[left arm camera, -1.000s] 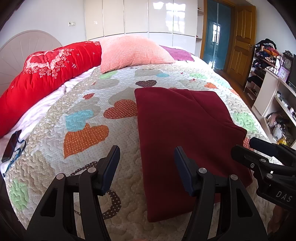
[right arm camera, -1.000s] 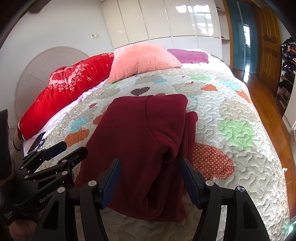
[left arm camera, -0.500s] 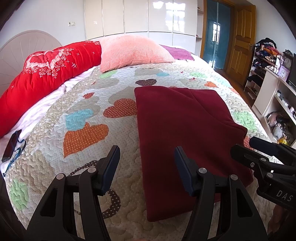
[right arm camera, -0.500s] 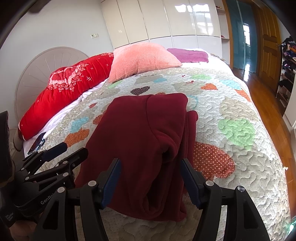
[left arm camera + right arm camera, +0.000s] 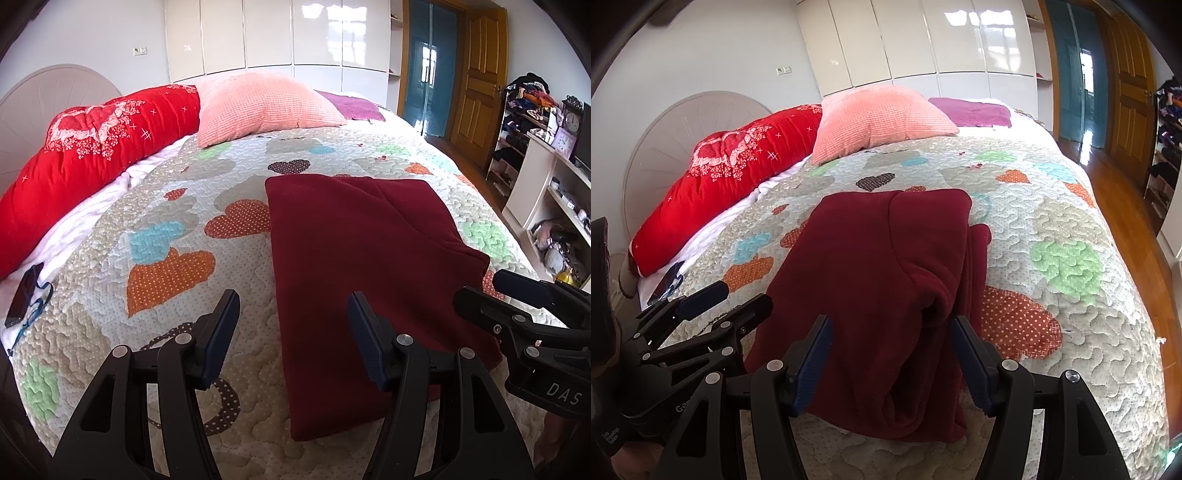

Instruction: Fold small clothes

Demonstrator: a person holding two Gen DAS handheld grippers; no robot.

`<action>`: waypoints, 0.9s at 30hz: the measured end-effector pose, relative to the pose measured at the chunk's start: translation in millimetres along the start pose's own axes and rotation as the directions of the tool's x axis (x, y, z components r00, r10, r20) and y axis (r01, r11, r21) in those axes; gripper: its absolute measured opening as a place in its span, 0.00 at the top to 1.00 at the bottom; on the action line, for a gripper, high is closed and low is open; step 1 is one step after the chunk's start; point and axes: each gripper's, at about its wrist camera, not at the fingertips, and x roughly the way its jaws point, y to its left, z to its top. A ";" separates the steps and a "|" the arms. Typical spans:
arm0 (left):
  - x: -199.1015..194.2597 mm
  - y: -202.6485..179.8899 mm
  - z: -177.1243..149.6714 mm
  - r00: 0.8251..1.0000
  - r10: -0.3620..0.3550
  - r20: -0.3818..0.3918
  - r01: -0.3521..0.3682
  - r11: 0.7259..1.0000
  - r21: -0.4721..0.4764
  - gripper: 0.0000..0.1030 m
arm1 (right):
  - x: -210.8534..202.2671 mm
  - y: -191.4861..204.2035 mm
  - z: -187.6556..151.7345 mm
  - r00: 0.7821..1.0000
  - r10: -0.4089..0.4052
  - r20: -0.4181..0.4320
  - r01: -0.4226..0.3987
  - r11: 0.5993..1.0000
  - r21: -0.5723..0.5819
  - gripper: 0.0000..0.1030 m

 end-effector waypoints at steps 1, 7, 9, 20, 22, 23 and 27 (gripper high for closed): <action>0.4 0.3 -0.2 1.000 0.001 -0.001 -0.001 1.000 0.000 0.41 | 0.4 -0.2 -0.3 1.000 0.001 -0.001 -0.001 1.000 0.004 0.38; 1.8 -0.1 -0.8 1.000 -0.001 -0.006 0.001 1.000 0.004 0.41 | 2.0 -0.4 -1.8 1.000 0.002 -0.009 -0.002 1.000 0.006 0.38; 2.1 -0.6 -1.1 1.000 0.001 -0.008 -0.001 1.000 0.007 0.41 | 2.2 -0.2 -2.1 1.000 0.002 -0.009 -0.002 1.000 0.007 0.38; 3.5 -0.1 -0.7 1.000 0.000 -0.014 0.000 1.000 0.009 0.41 | 6.1 -0.5 -3.3 1.000 0.001 -0.025 -0.001 1.000 0.003 0.38; 3.1 0.0 -0.1 1.000 -0.004 -0.014 0.004 1.000 0.007 0.41 | 5.7 -0.2 -2.0 1.000 -0.002 -0.022 0.002 1.000 0.001 0.38; 3.0 -0.3 -0.2 1.000 -0.004 -0.013 0.004 1.000 0.007 0.41 | 5.9 -0.1 -1.3 1.000 0.000 -0.022 0.000 1.000 0.000 0.38; 3.5 0.0 -1.0 1.000 -0.002 -0.013 0.002 1.000 0.007 0.41 | 5.9 0.0 -1.5 1.000 0.003 -0.021 -0.003 1.000 -0.002 0.38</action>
